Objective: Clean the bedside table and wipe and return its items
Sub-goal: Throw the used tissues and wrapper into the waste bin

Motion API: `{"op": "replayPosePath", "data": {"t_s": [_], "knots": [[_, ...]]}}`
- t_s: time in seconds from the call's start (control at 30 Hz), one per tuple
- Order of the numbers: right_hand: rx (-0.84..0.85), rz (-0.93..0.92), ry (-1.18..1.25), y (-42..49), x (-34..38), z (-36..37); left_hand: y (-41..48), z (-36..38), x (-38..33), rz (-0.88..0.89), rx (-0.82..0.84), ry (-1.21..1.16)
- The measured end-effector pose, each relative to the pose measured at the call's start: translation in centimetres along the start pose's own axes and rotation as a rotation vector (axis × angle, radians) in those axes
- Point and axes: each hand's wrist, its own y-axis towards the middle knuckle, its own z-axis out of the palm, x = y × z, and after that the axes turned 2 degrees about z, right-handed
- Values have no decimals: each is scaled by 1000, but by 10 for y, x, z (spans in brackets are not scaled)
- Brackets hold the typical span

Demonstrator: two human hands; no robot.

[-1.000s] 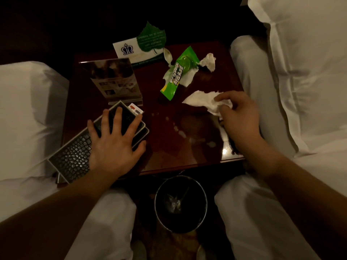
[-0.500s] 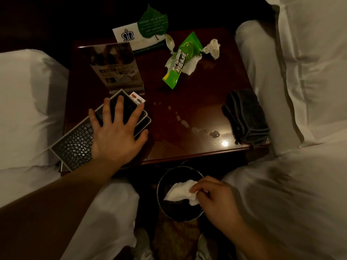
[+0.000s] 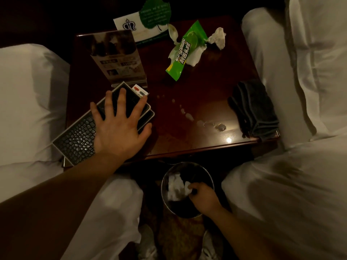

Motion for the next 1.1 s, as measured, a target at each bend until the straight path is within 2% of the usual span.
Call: {"op": "replayPosePath", "data": {"t_s": [0.1, 0.2, 0.3, 0.4, 0.53, 0.63, 0.77, 0.93, 1.1], "knots": [[-120, -51, 108, -16, 10, -22, 0, -2, -1, 0, 13, 0], [-276, -195, 287, -43, 29, -63, 0, -6, -1, -5, 29, -8], [-340, -321, 403, -63, 61, -115, 2, -9, -1, -2, 47, 0], [-477, -431, 391, -58, 99, -166, 1, -9, 0, -1, 50, 6], [-647, -516, 252, -16, 155, -215, 0, -7, 1, 4, 50, -2], [-664, -535, 96, 23, 192, -233, -1, -4, 1, 5, 49, 7], [-555, -459, -41, 65, 219, -239, 0, -2, 1, 6, 41, 18], [-623, -355, -2, 84, 224, -239, 0, -1, 1, 3, 40, 17], [-732, -503, 142, 57, 202, -235, -1, -4, 0, 2, 57, 8]]}}
